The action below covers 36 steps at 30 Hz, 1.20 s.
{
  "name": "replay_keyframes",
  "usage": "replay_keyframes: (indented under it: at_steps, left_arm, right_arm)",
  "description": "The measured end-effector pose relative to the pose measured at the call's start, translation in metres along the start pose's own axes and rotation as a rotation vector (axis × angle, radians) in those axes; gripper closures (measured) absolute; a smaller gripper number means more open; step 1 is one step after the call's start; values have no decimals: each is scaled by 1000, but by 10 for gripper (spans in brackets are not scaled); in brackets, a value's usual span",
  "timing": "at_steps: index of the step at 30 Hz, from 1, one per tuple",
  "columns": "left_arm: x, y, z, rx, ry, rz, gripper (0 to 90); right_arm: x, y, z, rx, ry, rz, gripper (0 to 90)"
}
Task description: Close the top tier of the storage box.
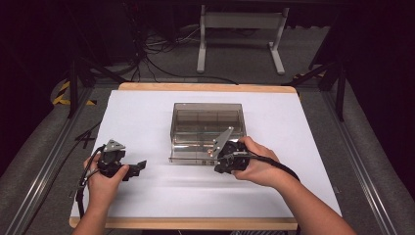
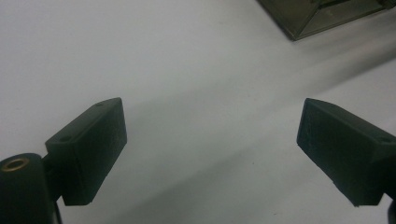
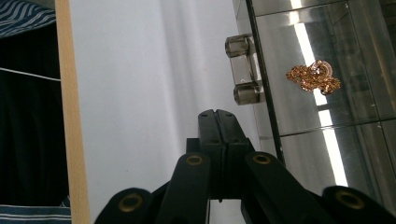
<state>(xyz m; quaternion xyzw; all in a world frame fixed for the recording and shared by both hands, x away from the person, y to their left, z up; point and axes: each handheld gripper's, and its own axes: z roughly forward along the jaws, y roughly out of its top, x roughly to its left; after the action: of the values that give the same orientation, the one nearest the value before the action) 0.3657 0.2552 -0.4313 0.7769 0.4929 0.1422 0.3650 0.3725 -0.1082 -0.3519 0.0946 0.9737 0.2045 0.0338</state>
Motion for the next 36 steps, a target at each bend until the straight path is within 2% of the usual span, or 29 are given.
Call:
replay_keyframes:
  at_steps: [6, 10, 14, 19, 25, 32, 36]
  left_arm:
    - [0, 0, 0, 0, 1, -1, 92]
    - [0, 0, 0, 0, 0, -2, 92]
    - [0, 0, -1, 2, 0, -4, 92]
    - [1, -1, -2, -2, 5, -1, 92]
    - [1, -2, -2, 0, 6, -6, 92]
    - [2, -6, -5, 0, 12, -12, 92]
    - [3, -7, -7, -1, 16, -14, 92]
  right_arm:
    - [-2, 1, 6, 31, -31, -10, 900]
    - [-3, 2, 9, 33, -44, -12, 900]
    - [-3, 5, 10, 24, -60, -34, 900]
    - [-2, 7, 10, 31, -61, -28, 900]
    - [-4, 8, 8, 27, -87, -21, 900]
    - [-12, 11, 6, 15, -102, -22, 900]
    - [-18, 11, 5, 11, -104, 0, 900]
